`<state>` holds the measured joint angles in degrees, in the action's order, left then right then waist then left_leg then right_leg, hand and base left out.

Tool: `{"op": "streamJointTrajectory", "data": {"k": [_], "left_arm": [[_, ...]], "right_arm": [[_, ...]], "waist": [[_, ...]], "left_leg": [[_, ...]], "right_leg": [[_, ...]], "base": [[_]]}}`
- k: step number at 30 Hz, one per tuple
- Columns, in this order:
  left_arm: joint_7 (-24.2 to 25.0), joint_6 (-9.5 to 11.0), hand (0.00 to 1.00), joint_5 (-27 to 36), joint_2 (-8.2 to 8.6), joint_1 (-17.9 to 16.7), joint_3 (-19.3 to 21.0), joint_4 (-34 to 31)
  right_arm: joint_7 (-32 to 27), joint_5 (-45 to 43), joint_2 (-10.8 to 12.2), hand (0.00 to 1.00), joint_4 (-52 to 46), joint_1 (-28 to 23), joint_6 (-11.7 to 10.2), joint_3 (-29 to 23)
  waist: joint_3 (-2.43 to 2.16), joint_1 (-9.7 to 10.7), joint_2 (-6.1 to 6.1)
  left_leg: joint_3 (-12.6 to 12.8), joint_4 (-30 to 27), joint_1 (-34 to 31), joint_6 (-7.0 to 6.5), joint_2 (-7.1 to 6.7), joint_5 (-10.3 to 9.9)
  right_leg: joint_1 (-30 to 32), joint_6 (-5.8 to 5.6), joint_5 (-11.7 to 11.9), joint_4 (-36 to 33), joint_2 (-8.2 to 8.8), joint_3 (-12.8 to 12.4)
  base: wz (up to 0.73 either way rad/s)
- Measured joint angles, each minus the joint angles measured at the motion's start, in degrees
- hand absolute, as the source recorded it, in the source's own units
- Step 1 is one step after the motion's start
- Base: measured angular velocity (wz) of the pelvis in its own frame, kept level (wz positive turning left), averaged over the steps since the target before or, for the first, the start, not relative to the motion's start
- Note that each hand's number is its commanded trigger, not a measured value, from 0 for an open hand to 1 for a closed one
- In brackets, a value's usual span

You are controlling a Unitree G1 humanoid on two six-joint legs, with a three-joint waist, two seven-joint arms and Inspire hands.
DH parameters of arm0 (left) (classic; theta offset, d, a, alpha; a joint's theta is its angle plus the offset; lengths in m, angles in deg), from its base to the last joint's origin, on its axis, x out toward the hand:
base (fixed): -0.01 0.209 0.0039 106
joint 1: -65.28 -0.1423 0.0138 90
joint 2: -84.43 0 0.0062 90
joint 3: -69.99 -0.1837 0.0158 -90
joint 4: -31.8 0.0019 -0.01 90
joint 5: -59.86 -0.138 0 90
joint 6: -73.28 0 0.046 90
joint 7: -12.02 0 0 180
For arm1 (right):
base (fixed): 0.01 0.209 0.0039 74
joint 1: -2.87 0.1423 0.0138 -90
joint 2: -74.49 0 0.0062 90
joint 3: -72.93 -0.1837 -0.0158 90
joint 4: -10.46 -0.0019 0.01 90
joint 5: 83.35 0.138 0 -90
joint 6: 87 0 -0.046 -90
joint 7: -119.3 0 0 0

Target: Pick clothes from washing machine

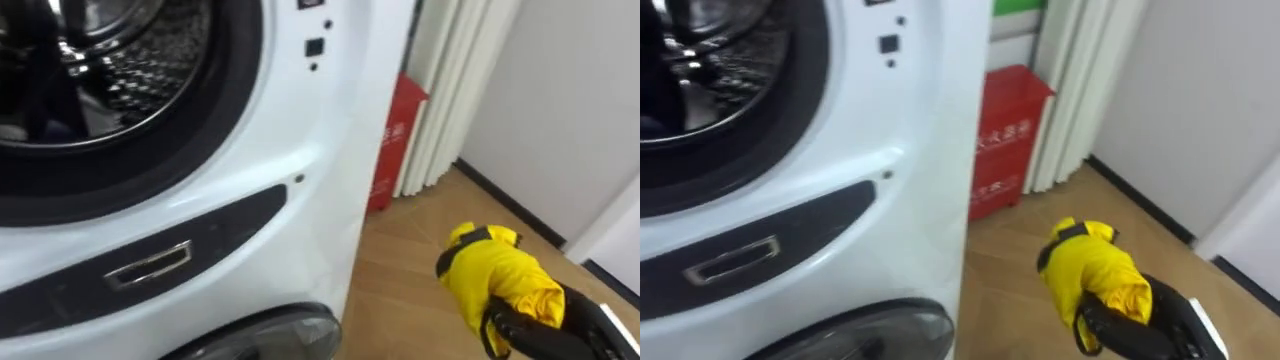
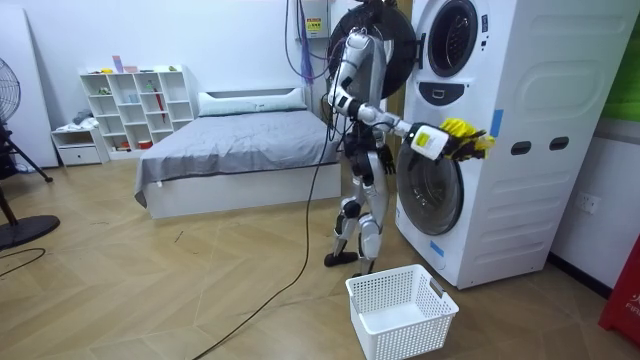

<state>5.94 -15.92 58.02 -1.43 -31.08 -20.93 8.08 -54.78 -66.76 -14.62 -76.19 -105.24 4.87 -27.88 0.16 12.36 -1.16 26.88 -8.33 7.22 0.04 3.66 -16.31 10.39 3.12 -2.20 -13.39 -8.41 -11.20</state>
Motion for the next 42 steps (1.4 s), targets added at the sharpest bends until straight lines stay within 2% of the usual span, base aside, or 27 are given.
{"op": "streamJointTrajectory", "data": {"k": [3,7,10,16,19,20,21,22,24,27,31,35,40,42], "left_arm": [[0.0,-0.02,0.0,-0.01,-0.05,0.57,-0.03,0.0],[0.01,-0.04,0.0,0.08,-0.11,2.25,-1.95,0.16],[0.08,-0.03,0.0,0.09,-0.05,2.86,-4.12,0.16],[0.09,0.05,0.0,0.14,0.3,3.79,-8.42,-0.06],[0.09,0.09,0.0,0.29,0.88,5.39,-8.79,0.07],[0.09,0.09,0.0,0.65,1.09,5.85,-9.01,0.03],[0.09,0.09,0.0,1.61,1.1,5.86,-10.17,-0.01],[0.09,0.08,0.0,2.09,1.1,5.98,-10.72,-0.01],[0.09,0.08,0.0,4.75,1.16,6.96,-11.2,0.08],[0.09,0.1,0.0,6.21,1.09,6.95,-11.25,0.12],[0.09,0.54,0.0,8.05,1.42,6.85,-11.75,-0.02],[0.08,1.65,0.0,9.07,1.49,7.0,-13.32,0.1],[0.08,2.22,0.0,9.14,1.84,6.88,-13.43,0.16],[0.08,2.23,0.0,9.21,1.93,6.9,-13.43,0.18]], "right_arm": [[-1.45,-1.18,0.0,1.0,1.96,0.01,0.0,-0.06],[-4.18,-1.72,0.02,1.0,8.29,0.2,-0.67,-0.06],[-5.61,-2.44,0.03,1.0,13.73,0.23,-0.65,0.02],[-8.87,-3.43,0.02,1.0,19.4,3.96,-0.67,0.58],[-9.98,-3.14,-0.01,1.0,23.68,8.51,-1.68,0.59],[-10.6,-2.96,-0.01,1.0,24.86,10.11,-2.02,0.62],[-11.44,-2.31,-0.05,1.0,26.2,11.62,-2.57,0.87],[-11.93,-1.95,-0.06,1.0,27.29,12.48,-3.12,1.06],[-13.47,-1.72,-0.03,1.0,31.77,16.08,-3.74,1.19],[-14.99,-0.49,0.02,1.0,36.63,19.48,-4.22,1.91],[-15.85,0.39,-0.14,1.0,40.58,21.76,-4.88,2.64],[-16.97,1.33,-0.18,1.0,43.26,22.91,-5.51,2.95],[-17.09,1.16,-0.21,1.0,46.01,24.75,-6.4,2.87],[-17.36,1.14,-0.24,1.0,46.01,24.85,-7.2,2.87]], "waist": [[-0.16,0.78,-0.67],[-0.23,1.54,-0.74],[-0.18,1.55,-0.59],[0.04,2.19,-1.5],[0.39,2.07,-2.61],[0.36,1.9,-3.39],[0.06,1.81,-4.34],[0.07,1.84,-4.74],[0.13,1.83,-6.3],[-0.04,1.34,-7.24],[0.11,1.11,-8.04],[0.26,-0.39,-8.55],[0.28,-0.53,-8.92],[0.43,-0.62,-9.25]], "left_leg": [[1.11,-0.33,-0.65,-0.07,-0.05,-0.08],[1.43,-0.51,-1.75,-0.11,-0.49,-0.11],[1.9,-0.84,-2.98,-0.29,-0.56,-0.22],[2.85,-1.52,-5.54,-0.37,-0.96,-0.25],[2.79,-2.02,-6.85,-0.48,-0.97,-0.29],[2.7,-2.05,-7.38,-0.53,-1.06,-0.26],[2.54,-2.13,-8.1,-0.58,-1.15,-0.24],[2.43,-2.18,-8.44,-0.58,-1.18,-0.23],[1.27,-2.54,-9.64,-0.86,-1.35,-0.05],[1.07,-2.88,-10.55,-0.96,-1.28,0.06],[0.09,-3.2,-11.71,-1.17,-1.46,0.25],[-0.01,-3.14,-11.89,-1.44,-2.13,0.52],[-0.29,-3.17,-12.61,-1.98,-2.95,0.98],[-0.28,-3.19,-12.75,-2.15,-3.21,1.07]], "right_leg": [[1.09,-0.2,0.09,-0.42,-0.27,-1.33],[2.58,-0.31,0.14,-1.17,-0.38,-1.99],[4.17,-0.45,0.23,-1.86,-0.7,-2.84],[7.29,-0.47,0.31,-3.39,-0.56,-3.19],[8.38,-0.59,0.8,-3.22,-0.35,-3.11],[8.97,-0.59,0.79,-3.36,-0.23,-2.99],[9.72,-0.6,0.8,-3.37,-0.09,-2.85],[9.95,-0.6,0.8,-3.36,-0.03,-2.78],[10.99,-0.64,0.78,-3.4,0.41,-2.1],[11.73,-0.61,0.76,-3.42,0.53,-1.71],[12.69,-0.57,0.71,-3.81,1.03,-1.15],[13.64,-0.73,0.05,-5.5,1.44,-1.22],[14.81,-1.05,-0.25,-6.4,2.22,-1.21],[14.87,-1.23,-0.25,-6.49,2.43,-1.18]], "base": [[-0.24],[-0.09],[-0.13],[-0.1],[0.0],[0.04],[0.04],[0.12],[0.18],[0.07],[0.13],[0.02],[0.05],[0.0]]}}
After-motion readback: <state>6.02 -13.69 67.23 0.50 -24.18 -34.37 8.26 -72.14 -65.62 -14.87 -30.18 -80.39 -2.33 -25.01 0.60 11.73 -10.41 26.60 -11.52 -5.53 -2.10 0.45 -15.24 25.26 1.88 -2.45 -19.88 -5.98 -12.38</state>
